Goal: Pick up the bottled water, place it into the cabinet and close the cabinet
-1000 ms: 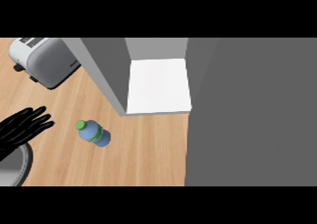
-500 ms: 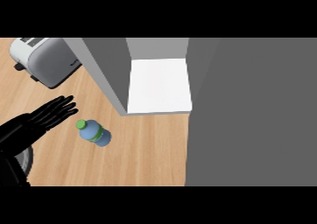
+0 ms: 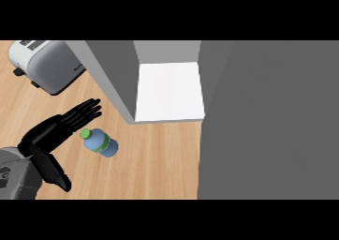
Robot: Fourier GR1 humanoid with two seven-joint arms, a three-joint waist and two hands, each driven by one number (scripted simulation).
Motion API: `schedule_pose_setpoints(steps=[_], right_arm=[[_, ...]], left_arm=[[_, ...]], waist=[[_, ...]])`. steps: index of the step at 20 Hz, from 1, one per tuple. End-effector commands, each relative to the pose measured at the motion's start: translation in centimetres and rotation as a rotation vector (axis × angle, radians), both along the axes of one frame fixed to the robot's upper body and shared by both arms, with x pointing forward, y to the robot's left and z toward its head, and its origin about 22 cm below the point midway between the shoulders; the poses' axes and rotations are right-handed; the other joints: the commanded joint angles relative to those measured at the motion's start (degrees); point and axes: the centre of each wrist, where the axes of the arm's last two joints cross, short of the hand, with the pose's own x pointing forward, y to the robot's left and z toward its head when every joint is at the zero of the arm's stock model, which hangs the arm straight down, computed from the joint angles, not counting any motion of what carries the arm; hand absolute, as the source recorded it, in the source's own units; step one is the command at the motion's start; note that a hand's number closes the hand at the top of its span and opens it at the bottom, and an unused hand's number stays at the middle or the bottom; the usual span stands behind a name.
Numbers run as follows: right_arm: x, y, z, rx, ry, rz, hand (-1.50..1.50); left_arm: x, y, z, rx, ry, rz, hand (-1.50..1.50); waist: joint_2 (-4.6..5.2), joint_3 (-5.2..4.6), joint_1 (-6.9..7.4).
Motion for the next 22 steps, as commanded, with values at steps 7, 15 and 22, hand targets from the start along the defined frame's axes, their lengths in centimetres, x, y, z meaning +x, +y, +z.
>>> schedule_pose_setpoints(steps=[7,15,22], right_arm=[[-2.3,0.9,2.9,0.088,-0.063,0.095,-1.50],[-2.5,1.2,3.3,0.092,-0.080,0.091,-1.50],[-2.8,0.9,2.7,0.083,-0.090,0.086,-1.50]], left_arm=[[0.8,-1.7,-5.4,0.047,0.034,0.026,-1.50],[1.1,-2.8,-9.1,-0.010,0.081,0.068,-1.50],[1.2,-0.8,-9.6,-0.111,0.154,-0.010,-1.50]], waist=[[0.08,0.01,0.20],[0.59,-0.19,-0.80],[0.49,-0.20,-1.19]])
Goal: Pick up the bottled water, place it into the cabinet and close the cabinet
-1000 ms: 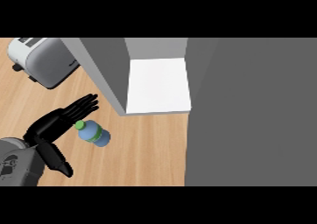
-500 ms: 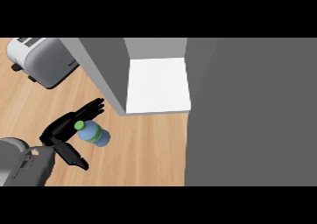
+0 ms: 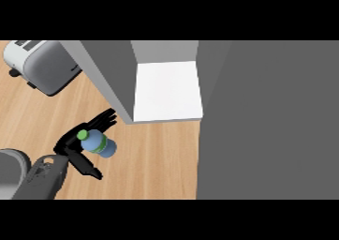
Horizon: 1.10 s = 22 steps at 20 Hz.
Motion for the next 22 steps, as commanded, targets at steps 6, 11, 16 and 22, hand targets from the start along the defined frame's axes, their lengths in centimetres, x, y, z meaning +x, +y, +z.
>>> schedule_pose_setpoints(steps=[6,11,16,22], right_arm=[[-1.5,0.3,2.7,0.012,-0.048,0.022,-1.50],[-2.0,0.7,2.9,0.027,-0.062,0.001,-1.50],[-2.3,0.9,3.5,0.011,-0.066,0.005,-1.50],[-2.0,-0.6,1.6,-0.014,-0.058,-0.057,-1.50]], left_arm=[[-0.9,-1.9,-2.6,-0.233,0.026,-0.096,1.50],[-1.2,-1.6,-3.2,-0.340,0.103,-0.078,1.50],[-0.1,-2.1,-2.3,-0.329,0.079,-0.122,1.50],[-4.3,3.6,-3.8,-0.323,-0.098,0.670,1.50]], waist=[[-0.04,0.03,0.39],[-0.08,-0.01,0.22],[-0.10,-0.01,0.55],[-0.50,0.02,3.89]])
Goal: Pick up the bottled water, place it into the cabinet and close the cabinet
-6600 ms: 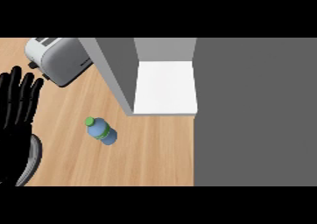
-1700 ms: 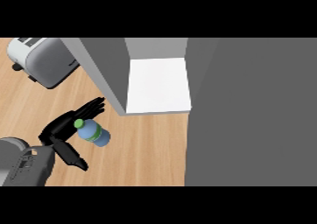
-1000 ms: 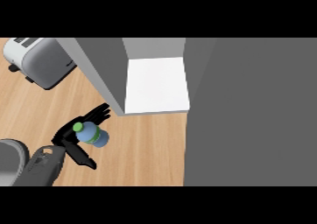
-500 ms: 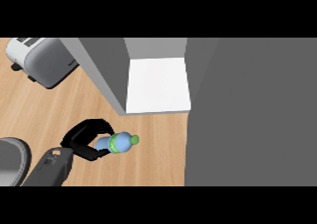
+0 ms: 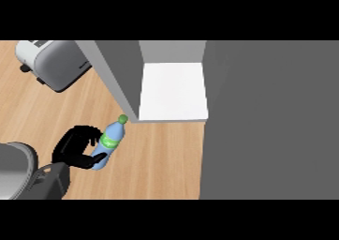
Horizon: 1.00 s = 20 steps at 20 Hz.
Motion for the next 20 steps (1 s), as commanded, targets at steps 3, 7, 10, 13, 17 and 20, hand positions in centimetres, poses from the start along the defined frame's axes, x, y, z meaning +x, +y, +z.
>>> schedule_pose_setpoints(steps=[3,7,10,13,17,20], right_arm=[[-1.2,1.5,3.1,0.002,-0.052,0.005,-1.50],[-2.1,1.4,5.1,-0.008,-0.030,0.032,-1.50],[-2.1,1.4,4.7,0.002,-0.045,0.011,-1.50],[-2.1,2.1,5.1,-0.006,-0.044,0.016,-1.50],[-1.1,0.7,4.6,-0.015,-0.028,0.000,-1.50],[-1.8,1.9,5.2,0.004,-0.040,-0.011,-1.50]], left_arm=[[-3.0,2.3,-1.2,-0.071,-0.163,0.394,1.50],[-2.4,0.6,-0.8,-0.020,-0.226,0.360,1.50],[-1.0,0.6,0.7,-0.021,-0.207,0.326,1.50],[0.1,-3.2,1.0,-0.033,-0.211,0.286,1.50],[0.5,-7.3,2.1,-0.018,-0.248,0.239,1.50],[2.2,-8.7,4.4,-0.025,-0.232,0.208,1.50]], waist=[[-0.32,0.12,0.51],[-0.43,0.23,0.26],[-0.49,0.32,0.64],[-0.64,0.33,0.63],[-0.51,0.36,1.46],[-0.69,0.32,0.88]])
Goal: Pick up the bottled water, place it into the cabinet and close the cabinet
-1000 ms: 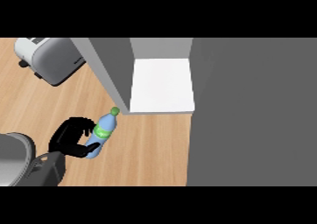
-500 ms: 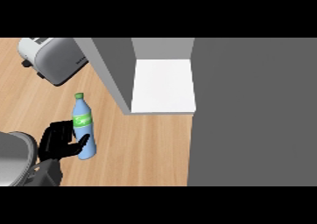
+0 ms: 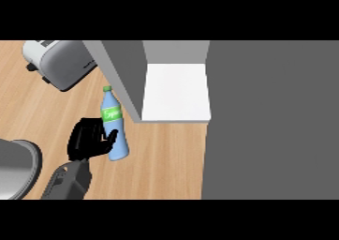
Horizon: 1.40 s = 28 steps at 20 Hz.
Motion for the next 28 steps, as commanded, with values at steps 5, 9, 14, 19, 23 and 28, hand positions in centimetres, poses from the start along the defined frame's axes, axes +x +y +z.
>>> schedule_pose_setpoints(steps=[5,9,14,19,23,28], right_arm=[[-0.8,2.9,3.5,0.046,-0.081,0.054,-1.50],[-0.4,2.5,2.6,0.045,-0.079,0.049,-1.50],[-0.4,1.9,3.3,0.048,-0.091,0.076,-1.50],[-0.2,1.5,3.1,0.044,-0.074,0.092,-1.50],[0.3,1.7,2.3,0.084,-0.111,0.093,-1.50],[0.6,1.9,2.4,0.086,-0.091,0.099,-1.50]], left_arm=[[2.0,-6.0,4.4,0.034,-0.047,-0.015,1.50],[2.0,-8.6,6.7,0.062,-0.033,-0.015,1.50],[2.3,-12.0,8.2,0.079,-0.062,0.017,1.50],[3.0,-14.0,9.7,0.167,-0.021,0.086,1.50],[3.7,-15.1,10.5,0.233,0.000,0.135,1.50],[5.2,-15.2,11.5,0.277,0.041,0.173,1.50]], waist=[[-0.05,-0.04,-0.70],[-0.02,-0.01,-0.73],[0.16,-0.11,-2.08],[0.33,-0.08,-2.53],[0.52,-0.07,-3.13],[0.83,-0.10,-3.51]])
